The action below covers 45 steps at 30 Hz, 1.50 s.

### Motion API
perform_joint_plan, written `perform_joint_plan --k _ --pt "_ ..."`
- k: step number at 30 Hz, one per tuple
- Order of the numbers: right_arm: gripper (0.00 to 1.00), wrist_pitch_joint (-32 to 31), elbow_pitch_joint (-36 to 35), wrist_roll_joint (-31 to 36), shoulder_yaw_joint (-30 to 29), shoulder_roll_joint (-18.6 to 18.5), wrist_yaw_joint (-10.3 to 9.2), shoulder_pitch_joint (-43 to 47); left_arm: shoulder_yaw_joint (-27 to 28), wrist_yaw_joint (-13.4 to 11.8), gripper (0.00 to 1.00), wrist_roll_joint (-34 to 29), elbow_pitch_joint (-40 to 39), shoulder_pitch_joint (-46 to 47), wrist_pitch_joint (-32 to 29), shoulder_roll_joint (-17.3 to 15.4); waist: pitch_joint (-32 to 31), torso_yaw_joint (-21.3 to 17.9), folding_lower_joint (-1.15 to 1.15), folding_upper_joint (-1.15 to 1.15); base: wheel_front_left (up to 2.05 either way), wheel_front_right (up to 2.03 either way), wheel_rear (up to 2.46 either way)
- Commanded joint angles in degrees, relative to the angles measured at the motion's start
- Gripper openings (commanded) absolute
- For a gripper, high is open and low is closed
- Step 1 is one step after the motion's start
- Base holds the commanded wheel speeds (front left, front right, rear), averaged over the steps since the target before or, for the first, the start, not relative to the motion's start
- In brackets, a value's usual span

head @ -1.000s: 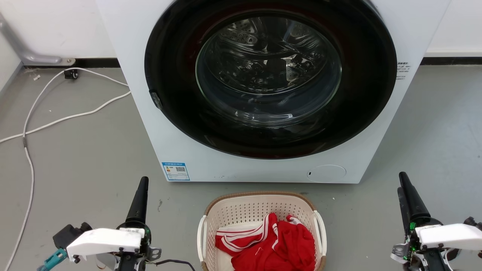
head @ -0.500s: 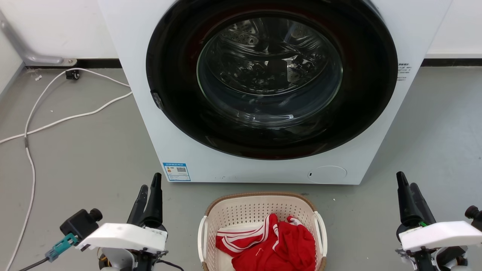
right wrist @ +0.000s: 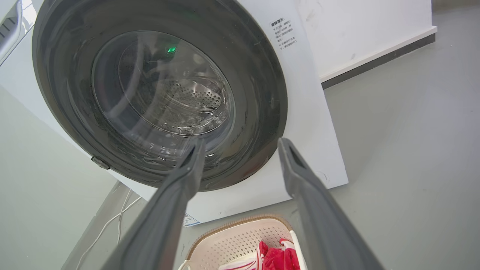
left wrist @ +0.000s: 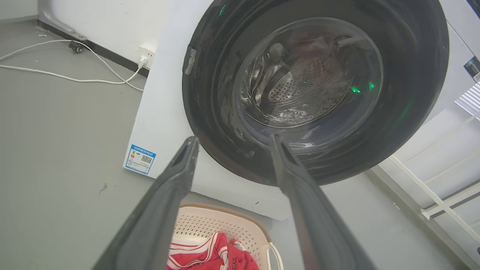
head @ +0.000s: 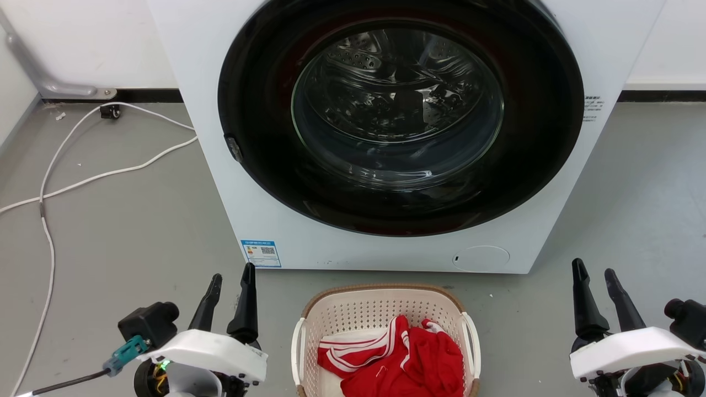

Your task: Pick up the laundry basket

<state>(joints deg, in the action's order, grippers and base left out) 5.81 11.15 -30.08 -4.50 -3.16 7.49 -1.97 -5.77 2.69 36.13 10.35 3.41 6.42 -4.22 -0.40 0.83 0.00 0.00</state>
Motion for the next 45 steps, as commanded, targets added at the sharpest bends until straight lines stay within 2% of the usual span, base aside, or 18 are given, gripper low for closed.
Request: perform_joint_plan --k 1,7,15,45 --pt "1.0 0.5 -0.5 2.3 0.0 0.1 0.0 0.0 -0.6 -0.5 1.0 -2.1 -0.4 0.2 0.6 -0.6 0.0 0.0 0.0 0.0 0.0 0.0 0.0" --pt "1.0 0.9 -0.4 9.1 -0.3 0.2 0.0 0.3 -3.0 -2.3 1.0 -7.8 -0.4 0.5 1.9 -1.7 -0.1 0.2 0.0 0.0 0.0 0.0 0.0" --pt "1.0 1.2 -0.9 15.0 -0.5 0.2 0.0 0.7 -4.9 -3.6 1.0 -12.2 0.0 0.8 3.0 -2.4 -0.2 0.3 0.0 0.0 0.0 0.0 0.0" --pt "1.0 1.9 -2.8 28.4 -0.4 0.3 -0.01 2.7 -7.9 -4.8 1.0 -24.6 3.0 1.0 6.6 -2.4 -0.8 0.4 0.0 0.0 0.0 0.0 0.0"
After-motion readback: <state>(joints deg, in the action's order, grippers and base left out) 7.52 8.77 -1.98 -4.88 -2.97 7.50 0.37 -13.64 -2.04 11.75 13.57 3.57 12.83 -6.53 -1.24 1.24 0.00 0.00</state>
